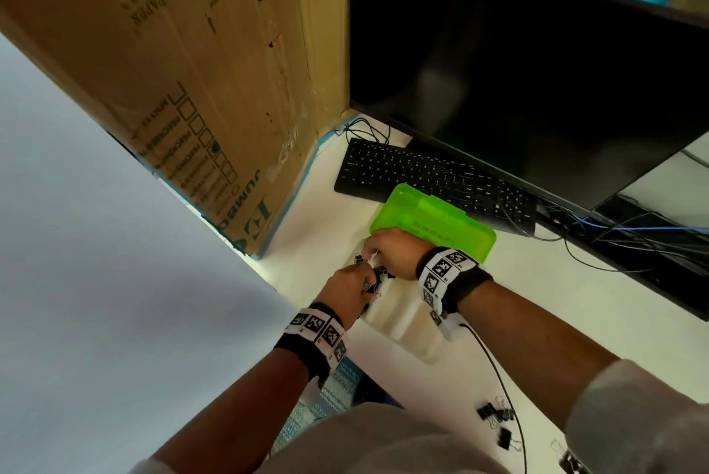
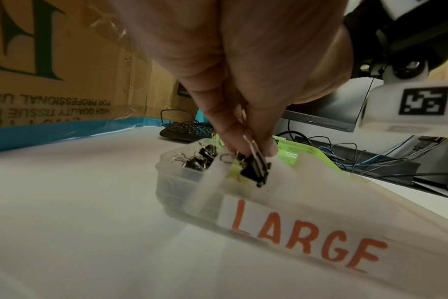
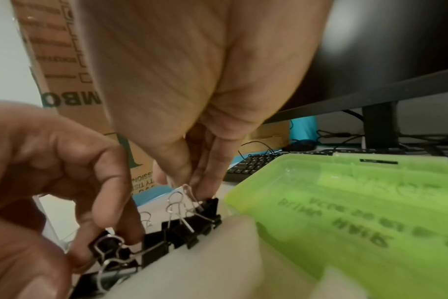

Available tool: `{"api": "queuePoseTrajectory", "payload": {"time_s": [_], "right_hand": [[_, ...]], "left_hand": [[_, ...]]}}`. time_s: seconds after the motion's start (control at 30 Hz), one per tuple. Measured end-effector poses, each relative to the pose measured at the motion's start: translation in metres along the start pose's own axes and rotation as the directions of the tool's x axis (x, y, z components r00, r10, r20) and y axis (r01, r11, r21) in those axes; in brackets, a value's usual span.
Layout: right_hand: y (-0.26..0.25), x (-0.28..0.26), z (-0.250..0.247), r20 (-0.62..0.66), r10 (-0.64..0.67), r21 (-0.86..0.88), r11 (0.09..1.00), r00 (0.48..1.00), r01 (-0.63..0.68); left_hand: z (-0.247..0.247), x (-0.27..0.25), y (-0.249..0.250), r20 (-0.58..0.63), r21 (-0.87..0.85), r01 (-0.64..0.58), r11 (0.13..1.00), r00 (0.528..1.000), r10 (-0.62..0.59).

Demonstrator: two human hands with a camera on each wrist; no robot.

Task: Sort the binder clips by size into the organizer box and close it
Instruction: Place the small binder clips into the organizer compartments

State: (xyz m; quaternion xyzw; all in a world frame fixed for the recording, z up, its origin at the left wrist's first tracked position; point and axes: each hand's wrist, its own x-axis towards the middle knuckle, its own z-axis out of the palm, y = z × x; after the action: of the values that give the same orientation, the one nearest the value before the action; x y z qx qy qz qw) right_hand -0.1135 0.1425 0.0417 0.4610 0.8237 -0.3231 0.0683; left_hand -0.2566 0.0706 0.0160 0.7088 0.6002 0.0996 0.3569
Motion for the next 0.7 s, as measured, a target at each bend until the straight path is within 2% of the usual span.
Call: {"api": "queuePoseTrajectory", "payload": {"time_s": [0.13, 0.3, 0.43, 0.53, 0.67, 0.7], "right_hand": [[0.010, -0.009, 0.010, -0.063, 0.032, 0.122, 0.992, 0.998, -0.024], [0.013, -0.027, 0.019, 0.013, 0.000, 0.066, 0.998, 1.000, 0.000], [0.016, -0.028, 0.022, -0.114, -0.064, 0.042, 0.997, 0.991, 0.069], [0.015, -0.025, 0.024, -0.148, -0.118, 0.004, 0.993, 0.982, 0.119], [0.017, -0.023, 0.027, -0.214, -0.066, 0.055, 0.995, 0.975, 0.080], [0.018, -0.024, 0.027, -0.193, -0.042, 0.060, 0.997, 0.980, 0.055]], "left_hand": [[0.005, -0.002, -0.002, -0.029, 0.004, -0.030, 1.000, 0.999, 0.030], [0.013, -0.004, -0.005, -0.077, -0.037, -0.054, 0.998, 0.996, 0.051], [0.015, -0.004, -0.007, -0.090, -0.027, -0.066, 0.997, 0.994, 0.064], [0.018, -0.004, -0.011, -0.073, 0.021, -0.069, 0.997, 0.995, 0.070], [0.019, -0.006, -0.011, -0.062, 0.028, -0.068, 0.997, 0.996, 0.069], [0.019, -0.006, -0.011, -0.054, 0.026, -0.069, 0.997, 0.996, 0.071]]}}
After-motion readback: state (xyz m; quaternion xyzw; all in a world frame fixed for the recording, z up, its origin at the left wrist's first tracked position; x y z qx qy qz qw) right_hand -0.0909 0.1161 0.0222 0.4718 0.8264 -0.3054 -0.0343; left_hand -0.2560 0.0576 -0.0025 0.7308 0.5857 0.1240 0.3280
